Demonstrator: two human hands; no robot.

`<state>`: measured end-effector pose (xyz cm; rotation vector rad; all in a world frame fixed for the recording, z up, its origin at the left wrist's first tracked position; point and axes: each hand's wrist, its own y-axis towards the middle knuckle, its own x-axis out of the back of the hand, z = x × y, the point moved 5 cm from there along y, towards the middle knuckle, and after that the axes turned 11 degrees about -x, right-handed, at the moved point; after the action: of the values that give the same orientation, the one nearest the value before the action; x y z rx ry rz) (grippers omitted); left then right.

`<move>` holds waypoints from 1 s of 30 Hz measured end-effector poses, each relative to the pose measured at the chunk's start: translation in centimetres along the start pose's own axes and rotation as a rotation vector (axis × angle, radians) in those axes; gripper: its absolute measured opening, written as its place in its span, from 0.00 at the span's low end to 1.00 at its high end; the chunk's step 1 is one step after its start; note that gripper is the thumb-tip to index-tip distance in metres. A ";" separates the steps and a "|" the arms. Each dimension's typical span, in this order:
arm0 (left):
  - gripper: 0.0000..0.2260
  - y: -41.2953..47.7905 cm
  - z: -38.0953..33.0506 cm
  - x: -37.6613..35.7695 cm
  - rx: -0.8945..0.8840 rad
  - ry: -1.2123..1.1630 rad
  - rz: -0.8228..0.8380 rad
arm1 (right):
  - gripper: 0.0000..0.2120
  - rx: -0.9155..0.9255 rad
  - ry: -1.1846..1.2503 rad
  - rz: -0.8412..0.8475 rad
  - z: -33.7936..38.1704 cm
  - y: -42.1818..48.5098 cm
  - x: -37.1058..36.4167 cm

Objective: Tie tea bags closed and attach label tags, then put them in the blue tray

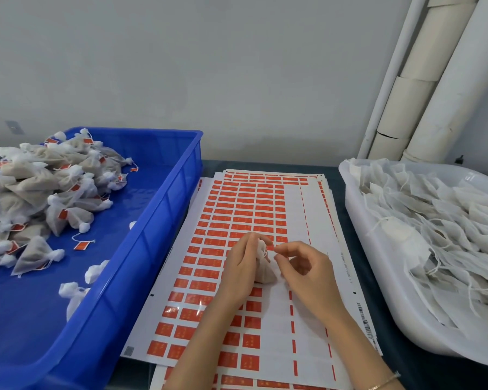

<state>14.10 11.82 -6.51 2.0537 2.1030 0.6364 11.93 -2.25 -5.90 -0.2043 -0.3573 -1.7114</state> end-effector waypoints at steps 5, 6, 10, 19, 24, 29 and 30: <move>0.14 -0.1 -0.2 -0.1 0.013 -0.031 0.010 | 0.12 0.102 -0.050 -0.008 0.5 -0.6 -0.6; 0.14 -0.1 -0.3 -0.2 0.009 -0.046 0.012 | 0.13 0.111 -0.079 -0.026 0.5 -0.7 -0.7; 0.12 -0.3 -0.7 -0.5 -0.006 -0.095 0.048 | 0.13 0.139 -0.210 -0.102 0.4 -0.9 -1.0; 0.09 -0.1 -0.6 -0.8 -0.030 -0.073 0.088 | 0.05 0.156 -0.135 -0.192 0.4 -0.6 0.1; 0.10 0.0 -0.4 -0.7 -0.018 -0.029 0.090 | 0.10 0.077 -0.041 -0.231 0.1 -0.3 0.6; 0.10 0.0 -0.3 -0.7 -0.011 -0.008 0.081 | 0.05 0.141 -0.259 -0.286 0.1 -0.7 0.8; 0.10 0.0 -0.3 -0.7 -0.009 -0.011 0.081 | 0.05 0.154 -0.301 -0.299 0.1 -0.7 0.9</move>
<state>14.01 11.08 -6.41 2.1423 2.0163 0.6425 11.07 -2.92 -5.61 -0.3086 -0.7719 -1.9391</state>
